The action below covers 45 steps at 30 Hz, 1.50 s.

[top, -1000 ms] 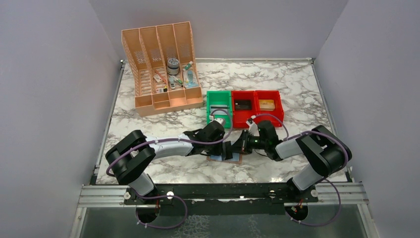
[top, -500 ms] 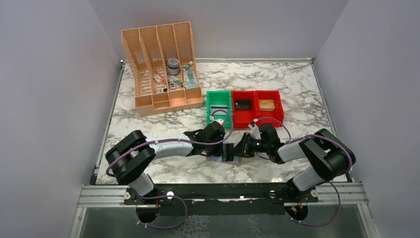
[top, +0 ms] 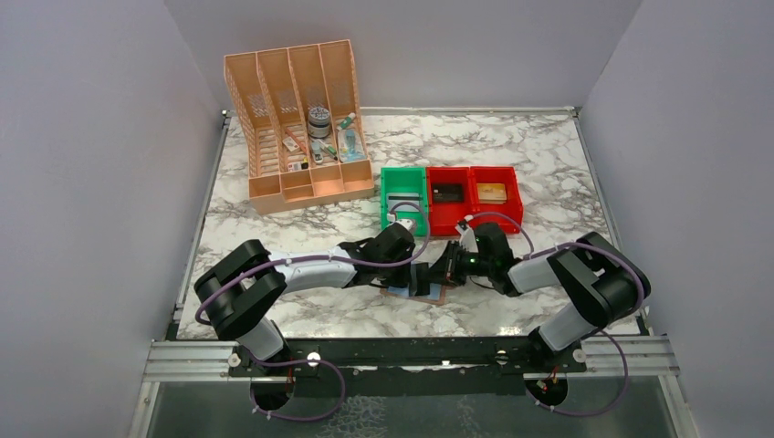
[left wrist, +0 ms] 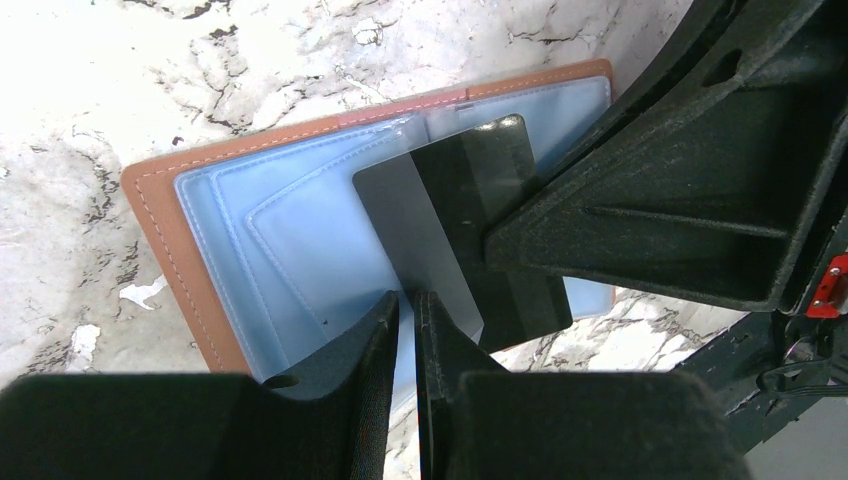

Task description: Take the credit cards out of the card holder

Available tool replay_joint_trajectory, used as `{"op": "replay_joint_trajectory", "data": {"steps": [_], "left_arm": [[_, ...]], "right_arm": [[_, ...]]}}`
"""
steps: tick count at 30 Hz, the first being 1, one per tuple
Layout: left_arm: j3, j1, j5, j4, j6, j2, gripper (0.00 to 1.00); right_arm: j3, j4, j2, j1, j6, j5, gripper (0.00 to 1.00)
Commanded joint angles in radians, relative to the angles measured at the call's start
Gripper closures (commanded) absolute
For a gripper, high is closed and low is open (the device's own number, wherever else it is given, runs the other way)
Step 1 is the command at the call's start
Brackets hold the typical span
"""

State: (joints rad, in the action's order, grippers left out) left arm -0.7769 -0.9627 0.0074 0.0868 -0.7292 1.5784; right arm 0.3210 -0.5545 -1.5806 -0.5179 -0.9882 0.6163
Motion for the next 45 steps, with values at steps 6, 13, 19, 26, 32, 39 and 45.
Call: {"op": "replay_joint_trajectory", "data": {"steps": [6,13,19,26,32,39,45], "left_arm": [[-0.006,-0.002,-0.036,0.056,0.019,-0.015,0.83],[-0.001,-0.003,-0.078,0.063,0.012,-0.065,0.74],[-0.001,-0.002,-0.152,0.099,0.015,-0.116,0.48],[-0.008,-0.001,-0.127,0.1,0.02,-0.05,0.44],[-0.006,-0.002,-0.099,0.104,0.012,-0.01,0.44],[0.028,-0.002,0.046,-0.027,-0.016,0.012,0.64],[0.034,-0.002,0.089,-0.095,-0.038,-0.019,0.8]], "right_arm": [[0.011,0.088,0.077,-0.004,0.06,-0.064,0.99],[0.027,0.192,0.144,-0.004,0.104,-0.106,0.99],[0.015,0.186,0.143,-0.004,0.092,-0.109,0.99],[0.016,0.163,0.116,-0.004,0.09,-0.082,0.99],[0.009,0.152,0.11,-0.004,0.088,-0.085,0.99],[-0.002,0.119,0.081,-0.004,0.079,-0.071,0.99],[-0.012,0.108,0.074,-0.004,0.079,-0.075,0.99]]}}
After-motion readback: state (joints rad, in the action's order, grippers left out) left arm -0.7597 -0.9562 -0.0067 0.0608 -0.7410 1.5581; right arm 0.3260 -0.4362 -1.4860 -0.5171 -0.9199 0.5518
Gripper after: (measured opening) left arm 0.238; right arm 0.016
